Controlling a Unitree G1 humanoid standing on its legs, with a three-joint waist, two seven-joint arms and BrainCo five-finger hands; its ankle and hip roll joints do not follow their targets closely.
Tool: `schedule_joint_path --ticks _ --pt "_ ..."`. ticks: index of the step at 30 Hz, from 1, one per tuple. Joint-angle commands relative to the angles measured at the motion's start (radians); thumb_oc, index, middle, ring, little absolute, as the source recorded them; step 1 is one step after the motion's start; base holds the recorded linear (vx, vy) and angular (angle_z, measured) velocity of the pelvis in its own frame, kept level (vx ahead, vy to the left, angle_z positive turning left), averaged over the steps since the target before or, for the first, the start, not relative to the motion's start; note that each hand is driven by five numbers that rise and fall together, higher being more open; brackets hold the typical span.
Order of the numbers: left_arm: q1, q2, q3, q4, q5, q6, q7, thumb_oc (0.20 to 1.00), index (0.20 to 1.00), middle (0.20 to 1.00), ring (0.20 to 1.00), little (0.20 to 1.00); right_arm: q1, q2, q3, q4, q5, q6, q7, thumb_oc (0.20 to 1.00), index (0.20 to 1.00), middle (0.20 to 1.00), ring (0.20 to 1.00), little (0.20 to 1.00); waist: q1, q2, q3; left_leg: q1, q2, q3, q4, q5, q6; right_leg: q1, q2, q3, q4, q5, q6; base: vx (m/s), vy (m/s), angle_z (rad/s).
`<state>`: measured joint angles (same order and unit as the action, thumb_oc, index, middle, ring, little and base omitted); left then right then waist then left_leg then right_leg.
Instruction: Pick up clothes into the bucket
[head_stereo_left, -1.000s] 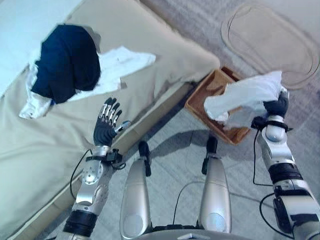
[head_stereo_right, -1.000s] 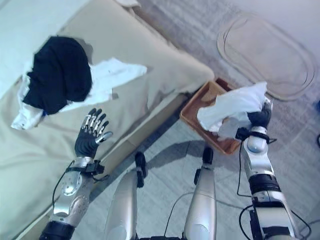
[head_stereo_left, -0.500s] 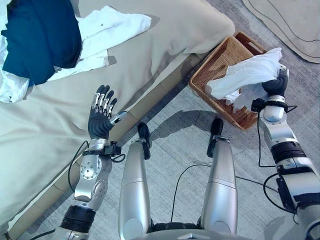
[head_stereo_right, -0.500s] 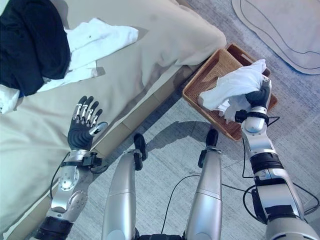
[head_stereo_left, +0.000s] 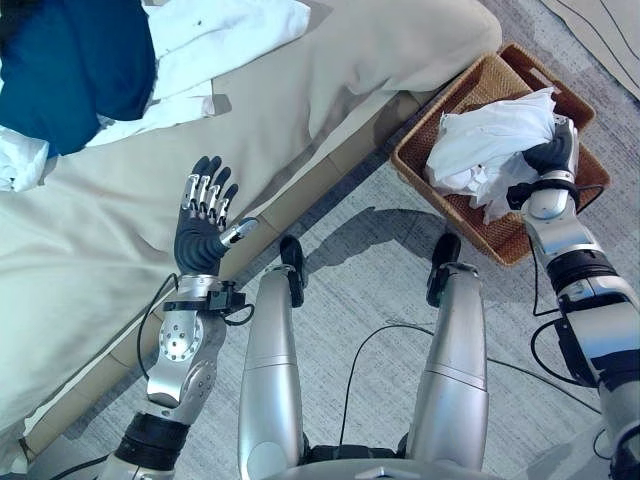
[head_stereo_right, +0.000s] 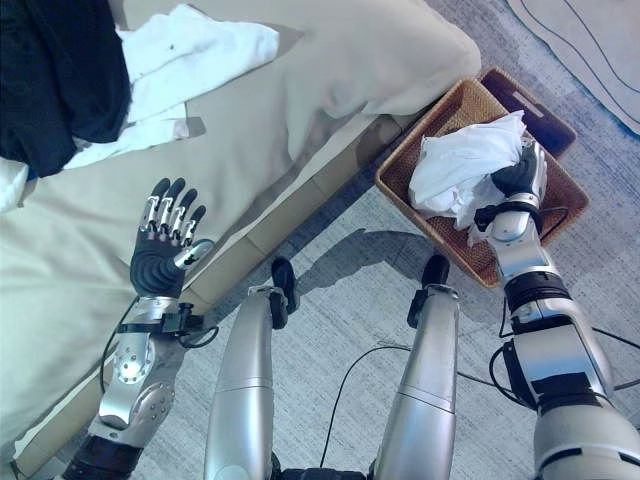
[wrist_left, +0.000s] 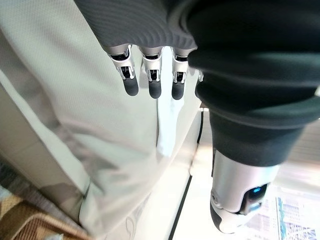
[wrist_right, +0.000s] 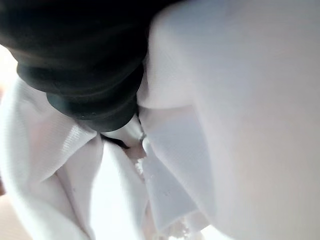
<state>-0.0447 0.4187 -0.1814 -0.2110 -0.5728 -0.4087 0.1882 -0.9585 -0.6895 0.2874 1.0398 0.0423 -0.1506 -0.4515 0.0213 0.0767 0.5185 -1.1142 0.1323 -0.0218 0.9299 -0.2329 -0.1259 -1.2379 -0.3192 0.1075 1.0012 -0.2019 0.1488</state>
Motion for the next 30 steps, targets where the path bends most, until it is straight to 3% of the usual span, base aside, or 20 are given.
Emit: schedule_joint_path --ticks 1,8,10,23,30 --pt "0.050 0.004 -0.006 -0.053 0.002 -0.064 0.017 1.000 1.000 1.000 1.000 1.000 0.001 -0.026 0.062 0.064 -0.057 0.003 0.007 0.200 0.200 0.200 0.200 0.200 -0.014 0.019 -0.103 -0.058 -0.048 0.003 0.068 -0.060 0.064 -0.009 0.031 -0.019 -0.018 0.015 -0.027 0.00 0.000 0.00" --pt "0.046 0.002 -0.006 -0.052 -0.002 -0.052 0.035 1.000 1.000 1.000 1.000 1.000 -0.038 0.031 0.034 0.198 -0.018 0.038 -0.009 0.200 0.200 0.200 0.200 0.200 -0.015 0.016 -0.106 -0.061 -0.049 0.004 0.067 -0.059 0.063 -0.014 0.031 -0.020 -0.015 0.012 -0.032 0.01 -0.005 0.02" --pt "0.037 0.000 -0.002 -0.047 0.003 -0.048 0.045 1.000 1.000 1.000 1.000 1.000 -0.037 0.044 0.029 0.207 -0.009 0.040 -0.008 1.000 1.000 1.000 1.000 1.000 -0.019 0.013 -0.110 -0.057 -0.050 0.005 0.061 -0.057 0.063 -0.010 0.031 -0.020 -0.020 0.012 -0.032 0.00 0.000 0.00" --pt "-0.006 -0.014 0.018 0.003 0.012 -0.048 0.031 1.000 1.000 1.000 1.000 1.000 0.030 0.084 0.063 0.210 -0.057 0.046 0.048 1.000 1.000 1.000 1.000 1.000 -0.024 -0.014 -0.147 0.046 -0.042 0.005 -0.036 -0.033 0.058 0.100 0.031 -0.048 -0.116 0.028 -0.026 0.00 0.000 0.00" --pt "-0.036 -0.020 0.028 0.067 0.009 -0.052 0.007 1.000 1.000 1.000 1.000 1.000 0.153 0.091 -0.005 0.147 -0.040 0.022 0.042 1.000 1.000 1.000 1.000 1.000 -0.027 -0.036 -0.162 0.241 -0.037 -0.006 -0.264 0.075 0.046 0.321 0.018 -0.116 -0.322 0.111 -0.013 -0.04 -0.035 0.06"
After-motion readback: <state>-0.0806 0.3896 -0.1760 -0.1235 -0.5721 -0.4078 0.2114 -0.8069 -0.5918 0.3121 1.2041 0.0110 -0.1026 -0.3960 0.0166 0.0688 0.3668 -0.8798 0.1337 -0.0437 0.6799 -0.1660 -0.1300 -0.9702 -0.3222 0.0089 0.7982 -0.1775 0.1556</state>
